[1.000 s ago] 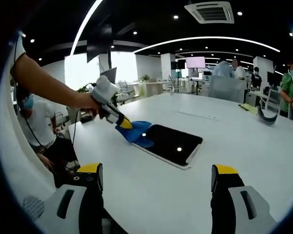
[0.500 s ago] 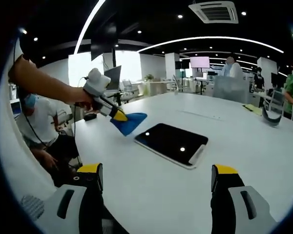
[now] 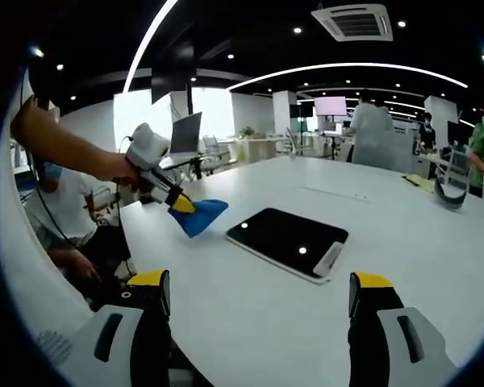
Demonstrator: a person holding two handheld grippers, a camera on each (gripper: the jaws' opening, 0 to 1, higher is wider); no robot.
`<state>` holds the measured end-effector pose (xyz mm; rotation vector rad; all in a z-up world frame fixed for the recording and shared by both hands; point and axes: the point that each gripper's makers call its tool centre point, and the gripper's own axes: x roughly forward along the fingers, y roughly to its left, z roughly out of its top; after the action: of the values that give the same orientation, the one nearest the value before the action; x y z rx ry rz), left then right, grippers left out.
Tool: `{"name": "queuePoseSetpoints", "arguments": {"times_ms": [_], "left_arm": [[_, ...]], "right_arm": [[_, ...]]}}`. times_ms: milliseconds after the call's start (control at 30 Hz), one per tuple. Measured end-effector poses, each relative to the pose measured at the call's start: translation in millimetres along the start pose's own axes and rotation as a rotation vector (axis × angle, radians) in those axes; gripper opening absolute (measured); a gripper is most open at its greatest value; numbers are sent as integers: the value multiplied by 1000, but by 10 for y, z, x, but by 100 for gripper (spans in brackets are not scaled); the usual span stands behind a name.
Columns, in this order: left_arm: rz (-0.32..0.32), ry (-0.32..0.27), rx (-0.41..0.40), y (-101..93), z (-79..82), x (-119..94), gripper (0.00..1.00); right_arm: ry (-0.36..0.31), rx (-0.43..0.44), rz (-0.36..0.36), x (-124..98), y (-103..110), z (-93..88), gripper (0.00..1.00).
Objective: Wipe the mirror surface with the cleaning cloth until all visible marks leave the cleaned area.
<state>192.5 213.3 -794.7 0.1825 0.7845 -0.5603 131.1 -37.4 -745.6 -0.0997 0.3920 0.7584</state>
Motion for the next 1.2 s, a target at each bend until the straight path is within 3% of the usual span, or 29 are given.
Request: {"name": "queuePoseSetpoints", "arguments": {"times_ms": [267,833,1033,1200], "left_arm": [[-1,48,9,13,-269,-2,6],[-6,121,11,-31,-577,221,8],[-34,109,13,-22,-563,219,9],[-51,128,67,-4,-550,231,16]], "right_arm": [[8,6,-8,-14,14,-49,92],[47,-21,20,15,-21,-96,92],[55,-13,15,-13,-59,-127,92],[68,-7,14,-1,-72,-190,92]]}}
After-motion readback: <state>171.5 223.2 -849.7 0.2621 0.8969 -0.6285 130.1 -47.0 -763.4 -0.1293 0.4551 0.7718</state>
